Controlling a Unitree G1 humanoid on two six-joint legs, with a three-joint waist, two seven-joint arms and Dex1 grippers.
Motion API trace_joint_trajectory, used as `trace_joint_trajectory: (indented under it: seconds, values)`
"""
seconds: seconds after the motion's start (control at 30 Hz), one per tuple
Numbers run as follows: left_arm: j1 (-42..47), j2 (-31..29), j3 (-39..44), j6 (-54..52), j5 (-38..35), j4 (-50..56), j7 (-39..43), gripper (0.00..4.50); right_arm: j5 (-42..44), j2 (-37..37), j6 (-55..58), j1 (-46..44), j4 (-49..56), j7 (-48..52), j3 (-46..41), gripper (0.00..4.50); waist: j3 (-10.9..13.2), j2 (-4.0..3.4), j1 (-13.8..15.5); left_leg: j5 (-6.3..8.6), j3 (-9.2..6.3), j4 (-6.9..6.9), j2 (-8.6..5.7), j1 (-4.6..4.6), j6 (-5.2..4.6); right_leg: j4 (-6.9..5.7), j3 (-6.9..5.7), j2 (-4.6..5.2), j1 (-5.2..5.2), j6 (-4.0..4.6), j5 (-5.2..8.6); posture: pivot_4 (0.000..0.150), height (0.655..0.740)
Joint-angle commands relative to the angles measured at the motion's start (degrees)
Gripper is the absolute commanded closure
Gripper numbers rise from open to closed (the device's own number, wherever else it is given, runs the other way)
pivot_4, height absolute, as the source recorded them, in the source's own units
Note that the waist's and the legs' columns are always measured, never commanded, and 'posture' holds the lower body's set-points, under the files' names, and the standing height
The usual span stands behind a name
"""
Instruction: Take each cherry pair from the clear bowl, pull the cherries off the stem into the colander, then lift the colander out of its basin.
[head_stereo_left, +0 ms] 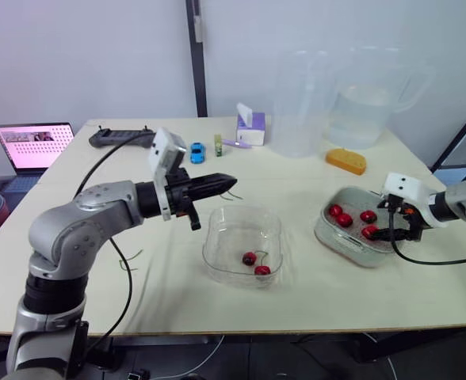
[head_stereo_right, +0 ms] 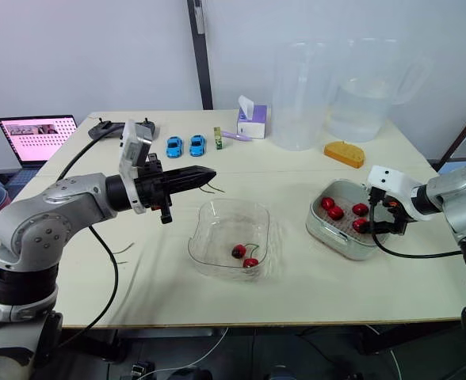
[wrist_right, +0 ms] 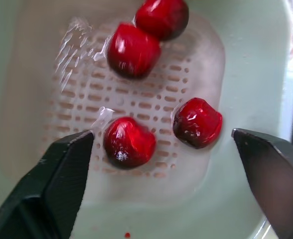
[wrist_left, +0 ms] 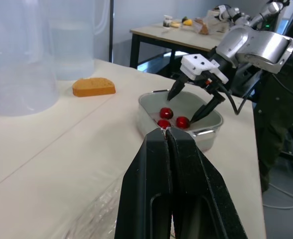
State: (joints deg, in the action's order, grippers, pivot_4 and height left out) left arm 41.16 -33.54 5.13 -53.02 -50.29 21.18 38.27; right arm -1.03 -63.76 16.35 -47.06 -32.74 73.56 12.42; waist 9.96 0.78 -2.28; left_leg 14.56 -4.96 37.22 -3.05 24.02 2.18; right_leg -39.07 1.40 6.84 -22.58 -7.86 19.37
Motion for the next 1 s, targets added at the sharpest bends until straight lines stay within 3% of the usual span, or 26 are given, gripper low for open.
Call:
trace_joint_trajectory:
  seconds: [0.03, 0.37, 0.53, 0.67, 0.77, 0.9, 1.0]
  values:
    - [-0.05, -0.65, 1.99, 0.71, -0.93, 2.21, -0.47, 4.50, 4.43, -0.99, 4.26, -3.04, 2.84, 2.75, -5.91, 0.02, 0.00, -0.01, -0.03, 0.00, 0.01, 0.00, 0.00, 0.00, 0.00, 0.00, 0.00, 0.00, 0.00, 0.00, 0.00, 0.150, 0.7371]
    - [-1.27, -3.68, 5.83, -0.68, -3.04, 2.07, -1.52, 4.50, 23.28, 0.35, 23.67, -12.58, 11.46, 13.92, -15.94, 0.02, 0.01, -0.01, -0.07, 0.00, -0.05, -0.07, 0.03, -0.01, 0.00, 0.04, -0.02, -0.02, 0.01, 0.00, 0.00, 0.150, 0.7371]
    - [-9.25, -8.65, 13.08, -1.39, -4.36, 2.61, -1.56, 4.50, 36.39, 6.89, 35.08, -13.23, 24.22, 13.31, -19.05, 0.02, 0.00, -0.03, -0.46, 0.01, -0.05, -0.09, 0.08, -0.01, -0.01, -0.01, -0.01, -0.03, -0.04, 0.00, 0.00, 0.150, 0.7371]
    - [-20.36, -10.00, 21.36, -1.73, -6.23, 1.63, -1.59, 4.50, 37.92, 9.50, 35.87, -11.70, 28.42, 10.85, -17.90, 0.02, 0.00, -0.03, -0.07, 0.00, -0.06, -0.10, 0.22, 0.02, 0.00, -0.02, -0.02, -0.02, -0.09, 0.01, 0.00, 0.150, 0.7371]
    - [-29.26, -12.84, 23.34, 0.04, -2.93, 2.56, 0.40, 4.50, 37.84, 10.50, 35.08, -11.14, 29.51, 10.24, -16.79, 0.02, 0.00, -0.03, 0.23, 0.01, -0.06, -0.05, 0.19, 0.02, -0.01, 0.00, -0.01, 0.02, -0.06, 0.00, 0.00, 0.150, 0.7371]
    - [-39.32, -9.84, 27.40, 2.07, -0.70, -1.96, -1.70, 4.50, 37.96, 12.04, 34.86, -11.19, 30.50, 9.31, -15.03, 0.02, 0.00, -0.03, 1.05, 0.01, -0.05, -0.03, 0.18, 0.02, -0.02, 0.00, 0.00, 0.03, -0.05, 0.01, 0.00, 0.150, 0.7371]
    - [-42.09, -7.33, 27.45, 2.66, -0.73, -6.17, -1.70, 4.50, 38.20, 13.09, 35.31, -11.11, 31.58, 8.25, -13.92, 0.02, 0.00, -0.03, 1.18, 0.02, -0.04, -0.09, 0.19, 0.00, -0.02, 0.00, 0.01, 0.03, -0.08, 0.01, 0.00, 0.150, 0.7371]
